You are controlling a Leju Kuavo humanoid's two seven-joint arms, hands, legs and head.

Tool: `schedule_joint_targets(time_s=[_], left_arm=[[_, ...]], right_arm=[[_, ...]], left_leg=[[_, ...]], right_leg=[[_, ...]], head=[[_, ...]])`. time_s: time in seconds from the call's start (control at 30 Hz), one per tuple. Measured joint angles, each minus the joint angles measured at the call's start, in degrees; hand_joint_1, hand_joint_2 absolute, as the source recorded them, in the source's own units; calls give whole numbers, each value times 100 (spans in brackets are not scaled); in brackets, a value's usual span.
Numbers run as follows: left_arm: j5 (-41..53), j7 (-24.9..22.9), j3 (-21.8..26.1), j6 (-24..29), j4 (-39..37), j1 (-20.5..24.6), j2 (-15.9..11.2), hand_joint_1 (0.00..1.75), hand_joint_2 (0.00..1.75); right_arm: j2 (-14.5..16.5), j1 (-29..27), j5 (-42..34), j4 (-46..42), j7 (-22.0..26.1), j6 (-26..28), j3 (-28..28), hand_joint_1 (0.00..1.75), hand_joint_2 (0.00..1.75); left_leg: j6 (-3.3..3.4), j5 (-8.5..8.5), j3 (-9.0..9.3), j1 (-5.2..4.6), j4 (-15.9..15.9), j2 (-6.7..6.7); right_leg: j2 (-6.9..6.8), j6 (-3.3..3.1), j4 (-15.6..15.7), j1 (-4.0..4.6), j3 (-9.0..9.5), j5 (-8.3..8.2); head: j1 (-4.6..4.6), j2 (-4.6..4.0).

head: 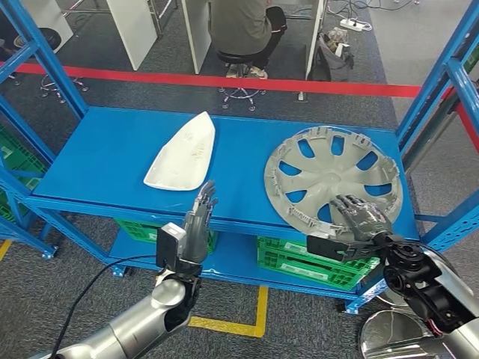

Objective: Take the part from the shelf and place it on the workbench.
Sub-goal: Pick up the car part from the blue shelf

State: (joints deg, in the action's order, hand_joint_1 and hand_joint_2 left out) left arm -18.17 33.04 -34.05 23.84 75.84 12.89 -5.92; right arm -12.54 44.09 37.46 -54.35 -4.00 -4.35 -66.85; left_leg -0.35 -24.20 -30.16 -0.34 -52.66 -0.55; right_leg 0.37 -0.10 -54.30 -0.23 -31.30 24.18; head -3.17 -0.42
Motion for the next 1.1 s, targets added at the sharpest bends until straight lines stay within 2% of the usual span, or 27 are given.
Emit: schedule_joint_targets(time_s=[0.13, 0.27, 0.63, 1.1], left_arm=[[4, 14, 0, -63, 0, 2, 2, 0, 0], [-1, 38, 0, -87, -1, 4, 4, 0, 0], [-6, 42, 0, -154, -2, 45, 11, 0, 0], [-6, 40, 0, -157, -2, 89, 11, 0, 0]], right_arm=[[-6, 16, 351, -28, -3, -14, 8, 0, 175], [-8, 3, 385, -32, 75, -92, 13, 0, 175], [-5, -175, -715, -45, 170, -415, 70, 0, 175], [-5, -177, -1011, -47, 127, -492, 154, 0, 175]], left_leg=[[0, 0, 0, 0, 0, 2], [0, 0, 0, 1, 0, 2], [-1, -1, 0, 1, 0, 3], [-1, -1, 2, 1, -1, 4]], right_leg=[[2, 0, 0, 1, -2, 0], [2, 0, 0, 1, -3, 0], [2, 0, 1, 1, -3, 1], [3, -1, 1, 1, -2, 1]], head=[[-1, 0], [0, 0], [0, 1], [-1, 0]])
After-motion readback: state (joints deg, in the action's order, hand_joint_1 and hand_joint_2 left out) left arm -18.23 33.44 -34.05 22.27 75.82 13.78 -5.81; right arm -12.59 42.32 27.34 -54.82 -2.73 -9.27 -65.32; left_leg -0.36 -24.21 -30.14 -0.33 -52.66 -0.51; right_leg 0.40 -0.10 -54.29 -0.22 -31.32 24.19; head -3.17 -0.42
